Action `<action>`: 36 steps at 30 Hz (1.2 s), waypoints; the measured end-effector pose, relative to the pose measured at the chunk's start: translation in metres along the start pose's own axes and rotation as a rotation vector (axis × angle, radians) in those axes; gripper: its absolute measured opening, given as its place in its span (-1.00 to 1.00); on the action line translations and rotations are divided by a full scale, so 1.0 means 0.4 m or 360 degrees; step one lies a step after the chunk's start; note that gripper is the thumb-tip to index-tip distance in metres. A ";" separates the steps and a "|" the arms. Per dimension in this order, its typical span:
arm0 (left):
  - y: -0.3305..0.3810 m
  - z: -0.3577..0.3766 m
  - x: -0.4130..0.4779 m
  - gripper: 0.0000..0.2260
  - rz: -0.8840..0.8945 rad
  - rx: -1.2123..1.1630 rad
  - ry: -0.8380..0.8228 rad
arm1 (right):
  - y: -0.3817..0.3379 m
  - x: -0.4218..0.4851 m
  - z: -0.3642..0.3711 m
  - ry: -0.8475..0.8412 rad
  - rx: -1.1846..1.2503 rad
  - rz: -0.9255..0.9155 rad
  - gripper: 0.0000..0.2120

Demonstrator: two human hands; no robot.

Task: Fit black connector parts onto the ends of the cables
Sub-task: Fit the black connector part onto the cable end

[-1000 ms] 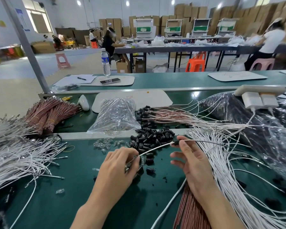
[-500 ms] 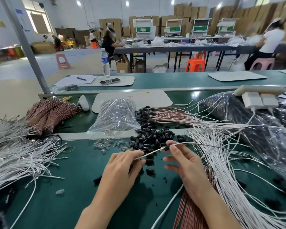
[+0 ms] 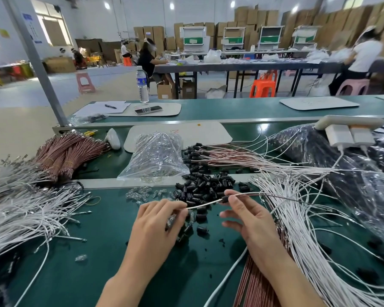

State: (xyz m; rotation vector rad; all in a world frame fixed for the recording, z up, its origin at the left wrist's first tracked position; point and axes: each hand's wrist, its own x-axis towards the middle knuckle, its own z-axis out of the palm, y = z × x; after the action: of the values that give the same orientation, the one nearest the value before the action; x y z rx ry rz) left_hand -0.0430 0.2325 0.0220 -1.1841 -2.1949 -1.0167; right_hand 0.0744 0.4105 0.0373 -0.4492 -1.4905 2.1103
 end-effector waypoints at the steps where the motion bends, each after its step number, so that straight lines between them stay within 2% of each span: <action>1: -0.002 -0.002 0.000 -0.77 -0.0033 -0.0035 0.0001 | -0.002 0.001 -0.002 0.0009 0.0015 -0.0002 -0.67; 9: 0.045 0.019 -0.006 -0.77 0.0029 -0.0152 -0.0030 | 0.014 -0.017 0.028 -0.0221 -0.0336 0.0012 -0.80; 18: 0.048 0.025 -0.013 -0.85 -0.0049 -0.0215 -0.0114 | 0.014 -0.019 0.026 -0.0242 -0.0371 -0.0011 -0.80; 23: 0.042 0.023 -0.017 -0.95 -0.0112 -0.0221 -0.0133 | 0.012 -0.013 0.021 -0.0107 -0.0206 -0.0014 -0.74; 27: 0.046 0.026 -0.019 -0.91 -0.0119 -0.0230 -0.0145 | 0.013 -0.009 0.023 -0.0140 -0.0029 0.0042 -0.71; 31: 0.051 0.029 -0.023 -0.89 -0.0146 -0.0245 -0.0171 | 0.027 -0.013 0.033 -0.0276 -0.0122 0.0047 -0.76; 36: 0.041 0.023 -0.021 -0.79 -0.0203 -0.0294 -0.0211 | 0.025 -0.007 0.021 -0.0129 -0.0142 -0.0039 -0.77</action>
State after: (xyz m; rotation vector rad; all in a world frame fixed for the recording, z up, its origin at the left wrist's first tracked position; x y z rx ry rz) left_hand -0.0250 0.2411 0.0168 -1.2360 -2.3461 -1.2493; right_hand 0.0698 0.3998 0.0308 -0.3794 -1.6324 2.0715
